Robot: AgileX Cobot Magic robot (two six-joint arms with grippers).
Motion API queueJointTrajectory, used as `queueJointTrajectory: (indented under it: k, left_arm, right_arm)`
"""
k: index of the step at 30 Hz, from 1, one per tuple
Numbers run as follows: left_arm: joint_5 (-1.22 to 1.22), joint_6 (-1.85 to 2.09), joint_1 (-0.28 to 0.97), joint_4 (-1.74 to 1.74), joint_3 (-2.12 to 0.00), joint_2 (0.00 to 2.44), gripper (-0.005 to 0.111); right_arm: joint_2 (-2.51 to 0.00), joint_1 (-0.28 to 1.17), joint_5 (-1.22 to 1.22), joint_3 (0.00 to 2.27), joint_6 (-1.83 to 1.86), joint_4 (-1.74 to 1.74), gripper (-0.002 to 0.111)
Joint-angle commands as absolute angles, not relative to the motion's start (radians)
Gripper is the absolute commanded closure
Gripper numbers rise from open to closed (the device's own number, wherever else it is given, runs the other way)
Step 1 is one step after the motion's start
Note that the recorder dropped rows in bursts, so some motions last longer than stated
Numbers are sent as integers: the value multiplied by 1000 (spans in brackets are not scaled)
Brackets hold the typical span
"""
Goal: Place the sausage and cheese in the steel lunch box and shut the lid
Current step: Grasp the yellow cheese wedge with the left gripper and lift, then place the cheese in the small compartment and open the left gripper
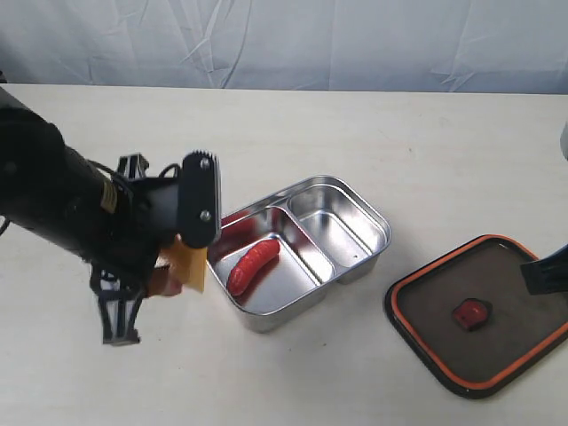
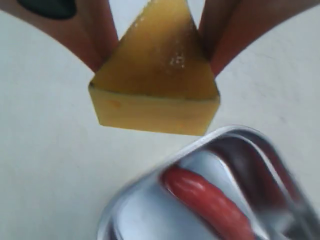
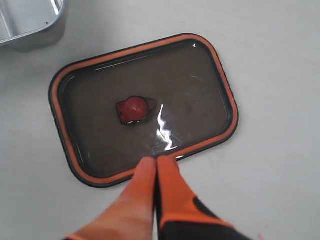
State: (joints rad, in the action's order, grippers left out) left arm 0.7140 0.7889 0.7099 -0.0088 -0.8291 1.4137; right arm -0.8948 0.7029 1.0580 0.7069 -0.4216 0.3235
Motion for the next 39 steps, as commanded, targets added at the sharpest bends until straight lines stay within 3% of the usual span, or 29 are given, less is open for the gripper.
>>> queueJointTrajectory:
  k: [1, 14, 26, 29, 36, 39]
  left_arm:
    - [419, 790, 711, -77, -868, 1368, 107]
    - [206, 874, 779, -88, -1162, 1797, 107]
    - [243, 874, 818, -95, -1271, 1915, 106]
    - [265, 874, 818, -95, -1271, 1914, 96]
    - [284, 872, 818, -95, -1271, 1914, 55]
    - [282, 872, 818, -95, -1271, 1914, 47]
  right_arm:
    - [-888, 698, 1017, 703, -417, 328, 109]
    - [-888, 698, 1021, 703, -417, 337, 109]
    - [-888, 698, 1054, 703, -417, 369, 109]
    - [-888, 698, 1054, 703, -417, 373, 109]
    - [-888, 698, 1054, 703, -417, 373, 109]
    - [-888, 698, 1059, 703, -417, 373, 109]
